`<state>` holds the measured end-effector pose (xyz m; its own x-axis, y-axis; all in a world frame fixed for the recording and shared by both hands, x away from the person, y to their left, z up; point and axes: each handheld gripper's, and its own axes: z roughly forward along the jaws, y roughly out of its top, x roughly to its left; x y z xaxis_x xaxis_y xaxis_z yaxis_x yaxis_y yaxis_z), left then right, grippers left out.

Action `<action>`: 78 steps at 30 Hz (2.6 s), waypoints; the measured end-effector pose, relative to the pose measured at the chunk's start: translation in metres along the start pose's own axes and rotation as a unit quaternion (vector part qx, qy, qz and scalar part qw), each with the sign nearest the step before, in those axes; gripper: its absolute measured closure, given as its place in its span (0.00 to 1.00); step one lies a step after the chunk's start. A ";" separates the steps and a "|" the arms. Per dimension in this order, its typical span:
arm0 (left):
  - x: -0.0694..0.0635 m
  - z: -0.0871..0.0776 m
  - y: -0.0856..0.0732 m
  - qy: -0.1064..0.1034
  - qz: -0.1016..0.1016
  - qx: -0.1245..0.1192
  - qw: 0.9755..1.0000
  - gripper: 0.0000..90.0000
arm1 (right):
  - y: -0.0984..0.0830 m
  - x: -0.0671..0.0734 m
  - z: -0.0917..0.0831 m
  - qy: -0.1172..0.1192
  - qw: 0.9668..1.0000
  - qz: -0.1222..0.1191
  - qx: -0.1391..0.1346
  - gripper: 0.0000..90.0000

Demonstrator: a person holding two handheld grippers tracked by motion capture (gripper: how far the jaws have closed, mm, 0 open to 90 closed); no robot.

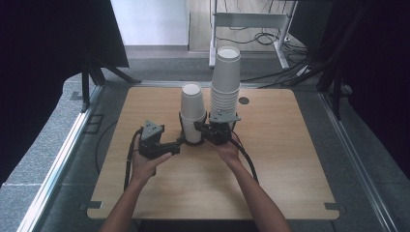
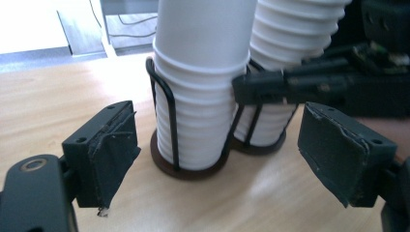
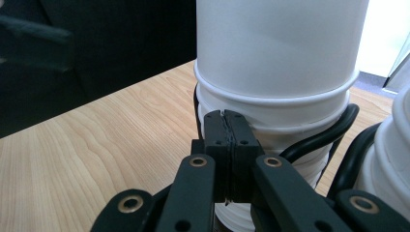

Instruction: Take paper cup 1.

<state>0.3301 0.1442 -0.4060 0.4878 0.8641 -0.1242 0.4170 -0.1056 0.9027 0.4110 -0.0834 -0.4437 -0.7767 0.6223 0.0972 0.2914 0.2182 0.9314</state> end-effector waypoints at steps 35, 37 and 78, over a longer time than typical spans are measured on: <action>0.006 0.078 0.061 0.007 0.000 -0.010 1.000 0.05 | 0.006 -0.004 0.000 0.003 1.000 -0.006 0.010 1.00; 0.007 0.081 0.061 0.008 0.002 -0.012 1.000 0.05 | 0.006 -0.004 0.000 0.003 1.000 -0.004 0.011 1.00; 0.001 0.098 0.074 0.022 0.036 -0.008 0.999 0.18 | 0.007 -0.001 0.006 0.007 1.000 -0.002 0.030 1.00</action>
<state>0.4371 0.0893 -0.3794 0.4815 0.8755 -0.0402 0.3693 -0.1611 0.9153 0.4169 -0.0780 -0.4392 -0.7854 0.6112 0.0978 0.3205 0.2664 0.9090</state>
